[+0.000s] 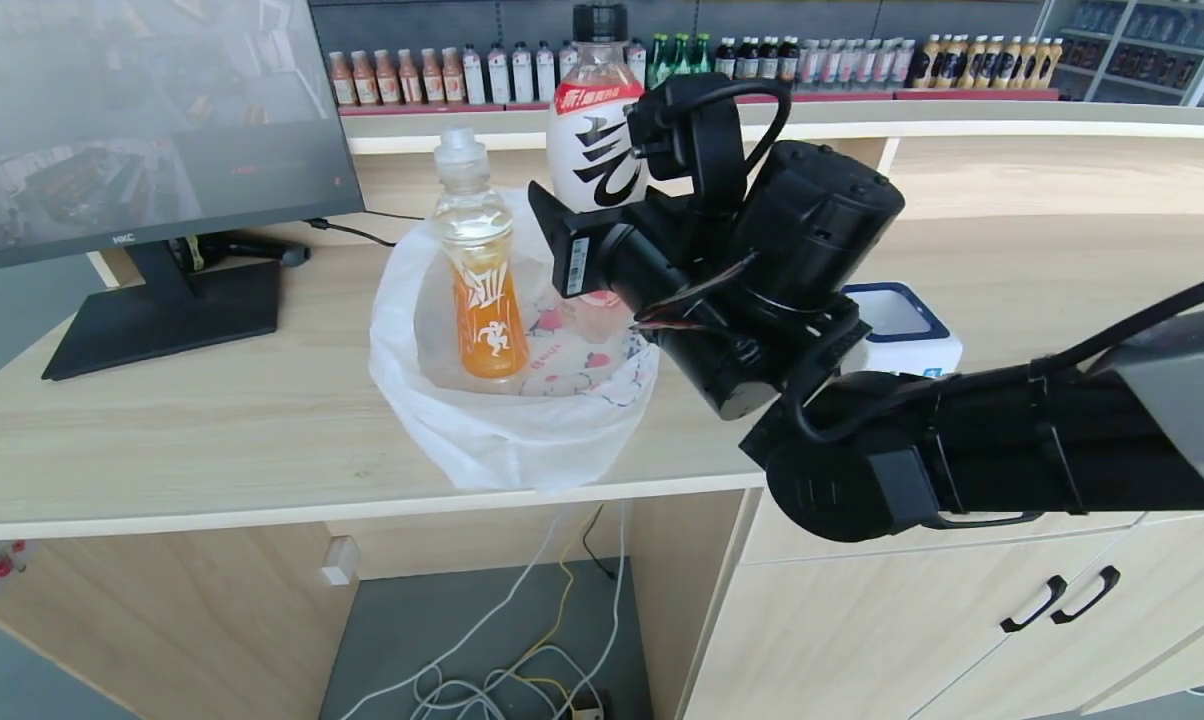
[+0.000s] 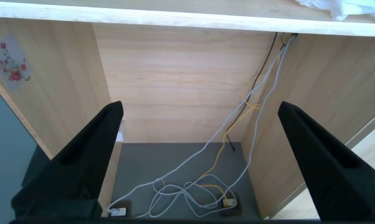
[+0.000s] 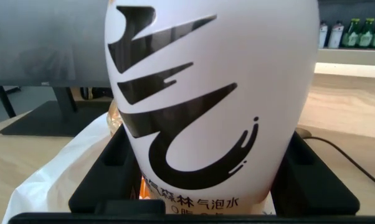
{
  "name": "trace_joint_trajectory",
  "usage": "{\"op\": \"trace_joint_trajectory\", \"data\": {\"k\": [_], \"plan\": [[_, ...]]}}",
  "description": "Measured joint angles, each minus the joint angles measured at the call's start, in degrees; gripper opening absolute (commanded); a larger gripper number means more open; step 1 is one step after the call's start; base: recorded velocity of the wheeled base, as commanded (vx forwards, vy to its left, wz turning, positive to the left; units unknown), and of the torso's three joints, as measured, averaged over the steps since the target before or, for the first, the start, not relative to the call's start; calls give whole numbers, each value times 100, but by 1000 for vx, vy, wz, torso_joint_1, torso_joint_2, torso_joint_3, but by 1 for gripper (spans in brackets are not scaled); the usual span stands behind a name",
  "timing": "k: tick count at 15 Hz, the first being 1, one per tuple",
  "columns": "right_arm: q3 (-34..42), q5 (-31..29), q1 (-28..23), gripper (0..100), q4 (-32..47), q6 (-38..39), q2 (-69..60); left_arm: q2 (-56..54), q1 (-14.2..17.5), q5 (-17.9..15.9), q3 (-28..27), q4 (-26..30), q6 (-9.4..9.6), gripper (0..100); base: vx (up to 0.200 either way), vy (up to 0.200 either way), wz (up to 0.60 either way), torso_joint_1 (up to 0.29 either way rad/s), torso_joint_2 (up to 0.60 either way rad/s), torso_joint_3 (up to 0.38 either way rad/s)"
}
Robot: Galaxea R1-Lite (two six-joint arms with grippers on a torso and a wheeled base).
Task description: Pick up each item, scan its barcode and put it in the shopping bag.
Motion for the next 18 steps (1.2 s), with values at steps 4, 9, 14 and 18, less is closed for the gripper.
{"op": "trace_joint_trajectory", "data": {"k": [4, 9, 14, 18], "plan": [[-207, 37, -99, 0, -172, 56, 389, 0, -2, 0, 0, 2, 5, 100, 0, 0, 0, 0, 0, 0], [-301, 48, -137, 0, -435, 226, 725, 0, 0, 0, 0, 2, 2, 100, 0, 0, 0, 0, 0, 0], [-439, 59, -149, 0, -482, 244, 900, 0, 0, 0, 0, 2, 5, 100, 0, 0, 0, 0, 0, 0], [-807, 48, -278, 0, -479, 201, 1141, 0, 0, 0, 0, 2, 2, 100, 0, 0, 0, 0, 0, 0]]}}
